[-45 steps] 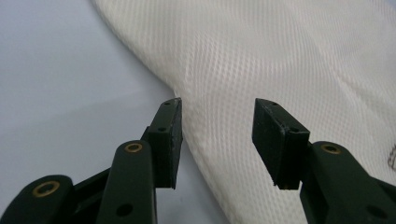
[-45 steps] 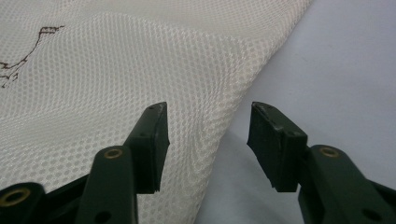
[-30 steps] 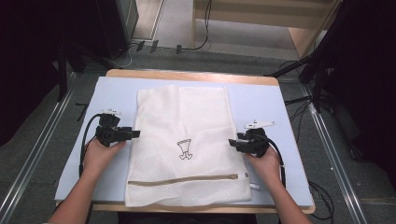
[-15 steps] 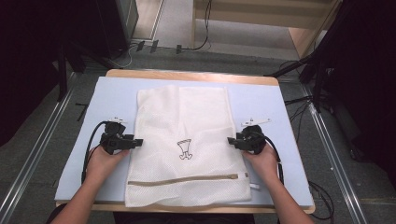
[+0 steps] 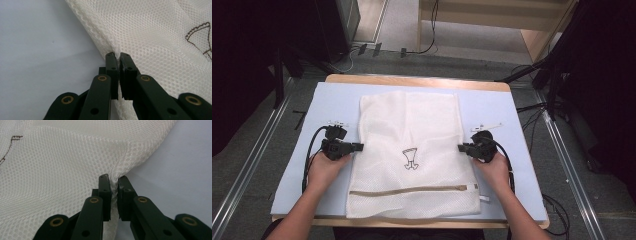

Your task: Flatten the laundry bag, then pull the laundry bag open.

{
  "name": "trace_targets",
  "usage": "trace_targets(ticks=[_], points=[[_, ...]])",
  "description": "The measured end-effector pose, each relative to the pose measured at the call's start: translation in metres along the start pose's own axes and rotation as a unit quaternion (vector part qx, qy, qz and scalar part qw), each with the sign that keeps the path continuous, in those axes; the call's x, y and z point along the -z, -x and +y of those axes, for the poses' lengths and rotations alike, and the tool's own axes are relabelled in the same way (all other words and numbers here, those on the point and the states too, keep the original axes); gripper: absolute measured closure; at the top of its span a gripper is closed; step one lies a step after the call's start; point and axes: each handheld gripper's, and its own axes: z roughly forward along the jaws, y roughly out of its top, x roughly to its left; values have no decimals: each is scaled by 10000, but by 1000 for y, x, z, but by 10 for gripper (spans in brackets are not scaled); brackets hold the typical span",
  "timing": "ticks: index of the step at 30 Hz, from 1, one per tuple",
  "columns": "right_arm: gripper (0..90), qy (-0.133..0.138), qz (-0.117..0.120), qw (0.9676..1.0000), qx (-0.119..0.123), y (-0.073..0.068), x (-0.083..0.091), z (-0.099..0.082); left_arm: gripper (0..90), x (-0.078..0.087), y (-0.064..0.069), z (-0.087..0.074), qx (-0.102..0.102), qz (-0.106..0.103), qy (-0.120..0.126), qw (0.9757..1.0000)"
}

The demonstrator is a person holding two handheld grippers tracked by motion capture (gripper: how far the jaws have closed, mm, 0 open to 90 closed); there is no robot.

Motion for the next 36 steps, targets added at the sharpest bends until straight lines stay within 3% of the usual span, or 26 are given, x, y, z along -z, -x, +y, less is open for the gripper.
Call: trace_targets(ticks=[9,11,14,15,19,24,25,28,29,30,35,36], points=[[852,254,-148,9995,-151,17,-4,21,875,-11,-18,33,87,-84,316,9994],[852,158,-174,9996,-173,21,-8,27,875,-15,-20,40,84,-82,377,9992],[852,318,-243,9990,-201,26,-10,33,874,-19,-21,46,54,-34,411,9991],[851,246,-235,9991,-247,29,-12,36,873,-22,-24,51,53,-26,454,9990],[848,305,-178,9987,-355,37,-18,39,870,-28,-27,58,-7,46,414,9991],[833,167,-160,9989,-403,41,-24,36,854,-33,-31,60,-21,7,439,9990],[801,181,-166,9989,-394,41,-23,35,832,-34,-33,60,72,-72,451,9989],[747,204,-169,9986,-450,41,-21,35,712,-30,-32,61,103,-133,516,9985],[717,228,-166,9986,-447,40,-19,35,712,-26,-31,61,78,-130,585,9982],[650,280,-264,9986,-355,39,-13,35,628,-23,-30,62,84,-170,647,9977],[613,493,-222,9979,-361,38,1,32,503,-11,-23,63,-74,-188,705,9973],[607,511,-184,9978,-389,38,4,31,487,-8,-18,63,-211,-160,668,9974]])
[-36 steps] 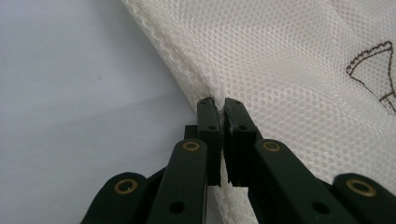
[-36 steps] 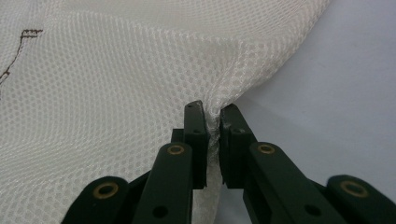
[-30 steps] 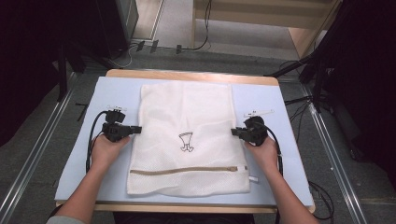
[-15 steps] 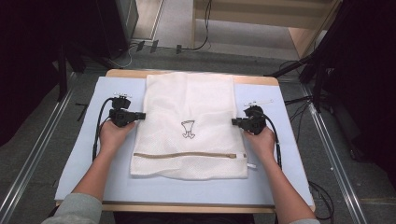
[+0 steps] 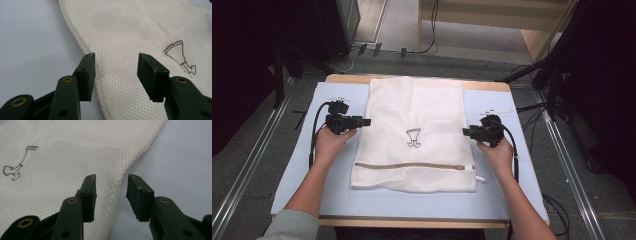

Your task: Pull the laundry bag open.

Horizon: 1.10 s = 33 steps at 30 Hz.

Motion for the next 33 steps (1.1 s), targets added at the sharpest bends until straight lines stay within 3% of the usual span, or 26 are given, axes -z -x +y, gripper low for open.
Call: trace_targets(ticks=[4,8,14,19,20,24,29,33], points=[[601,92,29,9999,-94,-3,13,-3,456,6,7,1,-199,-21,27,9998],[602,202,133,9997,17,-11,26,-9,426,15,16,2,-255,-164,130,9995],[619,116,235,9995,155,-19,32,-20,404,17,31,-1,-379,-281,102,9988],[686,-5,383,9991,197,-23,36,-30,397,17,45,-6,-509,-377,39,9980],[715,-62,520,9985,164,-27,37,-35,397,16,49,-7,-556,-398,40,9976],[787,-201,521,9980,305,-35,38,-42,396,17,57,-8,-638,-452,21,9969],[892,-380,698,9966,210,-36,39,-51,397,15,65,-9,-738,-512,5,9960],[900,-531,754,9955,238,-39,36,-57,399,12,74,-9,-861,-565,-12,9947]])
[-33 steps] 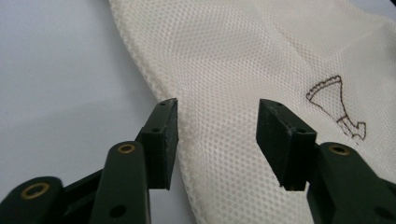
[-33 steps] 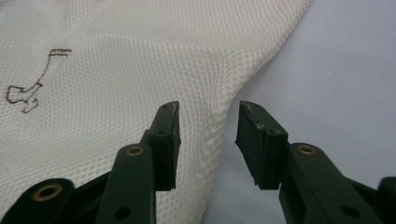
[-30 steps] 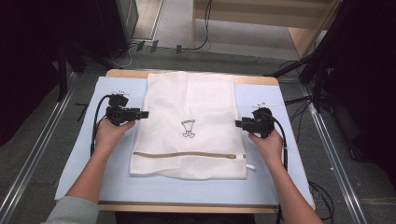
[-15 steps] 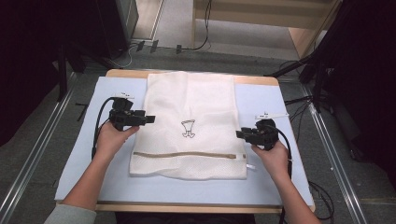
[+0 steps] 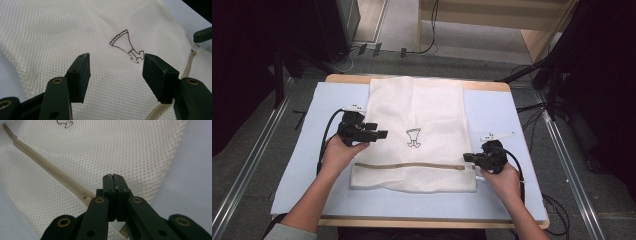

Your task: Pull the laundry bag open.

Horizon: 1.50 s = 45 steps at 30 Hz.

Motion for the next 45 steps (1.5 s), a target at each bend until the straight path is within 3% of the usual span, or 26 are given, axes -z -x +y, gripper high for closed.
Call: trace_targets(ticks=[7,15,19,26,33,38,45], points=[[900,-217,84,9997,28,-3,-12,-7,400,-6,6,3,-105,-48,-40,9999],[900,-200,154,9996,157,-4,-17,-10,401,-11,9,5,-162,-92,-48,9998],[900,-364,331,9987,152,-3,-16,-12,403,-11,11,6,-185,-111,-34,9998],[900,-350,330,9987,146,-5,-12,-13,408,-15,20,9,-245,-190,-42,9995],[900,-203,395,9986,299,-21,-13,-8,413,-21,34,8,-416,-317,-121,9986],[900,17,215,9987,472,-23,-5,-7,419,-27,47,8,-556,-452,-172,9973],[900,-39,12,9990,439,-14,0,-13,434,-34,61,9,-634,-641,-208,9957]])
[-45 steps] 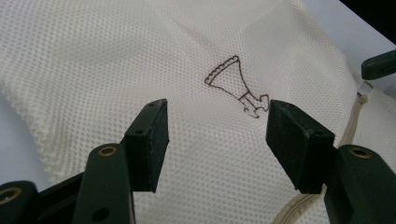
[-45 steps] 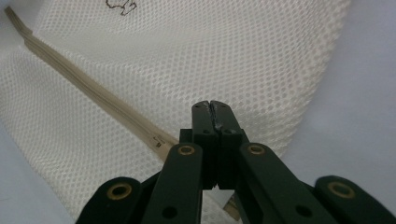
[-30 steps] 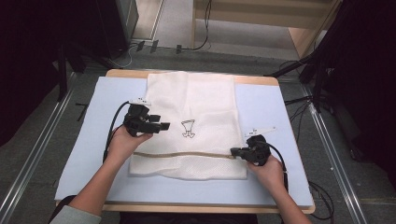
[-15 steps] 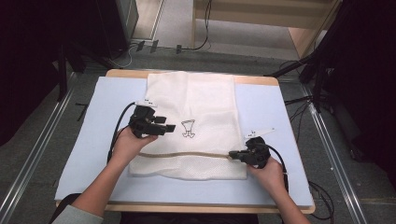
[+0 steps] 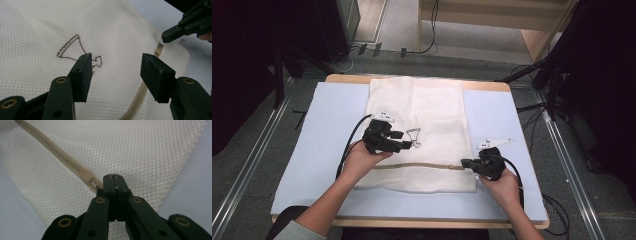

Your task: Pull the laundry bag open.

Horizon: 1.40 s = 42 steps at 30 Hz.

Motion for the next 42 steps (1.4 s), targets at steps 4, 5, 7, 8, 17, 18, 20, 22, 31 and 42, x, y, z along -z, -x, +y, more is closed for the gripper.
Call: trace_targets(ticks=[4,5,7,8,17,18,20,22,31,42], points=[[900,-57,-119,9999,-4,4,3,-5,439,-9,6,3,38,-163,-61,9998],[900,-36,-124,9999,-1,5,3,-6,442,-11,8,4,34,-182,-71,9998],[900,-53,-143,9999,-25,5,4,-7,445,-13,10,4,9,-200,-87,9998],[900,-48,-166,9999,-7,5,5,-8,452,-15,11,5,4,-227,-89,9997],[900,-118,-241,9996,131,8,1,-15,551,-36,29,9,-142,-540,-155,9983],[900,-105,-224,9996,154,9,1,-15,564,-38,32,9,-171,-569,-179,9981],[900,-67,-227,9995,193,9,0,-16,595,-44,36,9,-224,-643,-206,9975],[900,-17,-182,9996,211,10,0,-18,610,-52,41,9,-207,-697,-303,9969],[900,-83,-229,9996,149,9,-1,-16,738,-72,55,9,-245,-753,-431,9959],[900,-98,-247,9995,192,8,-1,-15,784,-96,66,6,-260,-817,-759,9934]])
